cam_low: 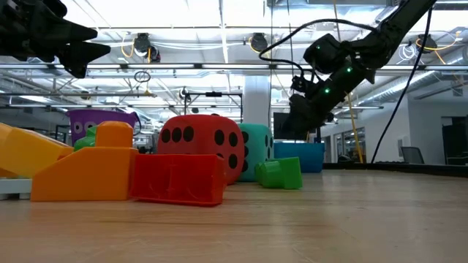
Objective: Pick & Place Toys
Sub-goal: Put the blue dice into the gray bin
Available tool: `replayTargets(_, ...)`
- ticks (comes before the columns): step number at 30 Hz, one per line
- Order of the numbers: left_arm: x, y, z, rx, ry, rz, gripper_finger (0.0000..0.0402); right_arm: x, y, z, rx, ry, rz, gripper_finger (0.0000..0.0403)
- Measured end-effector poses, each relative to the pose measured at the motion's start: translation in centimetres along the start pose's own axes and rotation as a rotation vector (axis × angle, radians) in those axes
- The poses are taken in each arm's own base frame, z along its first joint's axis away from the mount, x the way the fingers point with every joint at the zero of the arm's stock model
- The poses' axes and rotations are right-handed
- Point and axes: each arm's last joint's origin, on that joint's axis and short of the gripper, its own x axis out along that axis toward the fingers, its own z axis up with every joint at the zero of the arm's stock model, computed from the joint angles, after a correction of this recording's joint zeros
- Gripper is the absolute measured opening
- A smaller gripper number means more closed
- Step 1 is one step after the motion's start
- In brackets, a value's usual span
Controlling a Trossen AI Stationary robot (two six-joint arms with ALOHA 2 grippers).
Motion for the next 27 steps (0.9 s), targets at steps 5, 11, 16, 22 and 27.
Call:
replayTargets(5,0.0,0.0,0.0,0.000,0.000,-0.001,0.0209,-1.7,1.8,-0.4,-0.033,0.060,0.058,0.0345)
replayTargets(11,0.0,0.0,0.0,0.000,0.000,0.000,0.0209,-5.5,2.9,-0.5,-0.076,0.110,0.106,0.0345)
replayTargets(16,0.0,0.0,0.0,0.000,0.001,-0.001,0.0209,-9.4,3.2,-0.8,-0.049,0.135,0.141,0.0345)
replayTargets(22,0.0,0.0,0.0,0.000,0.001,0.000,0.0209,-13.6,3.0,-1.6,-0.072,0.139,0.186,0.0345)
replayTargets(27,0.0,0.0,0.0,0.000,0.000,0.000,0.0209,-16.2,2.5,-2.1,-0.077,0.108,0.215,0.0345)
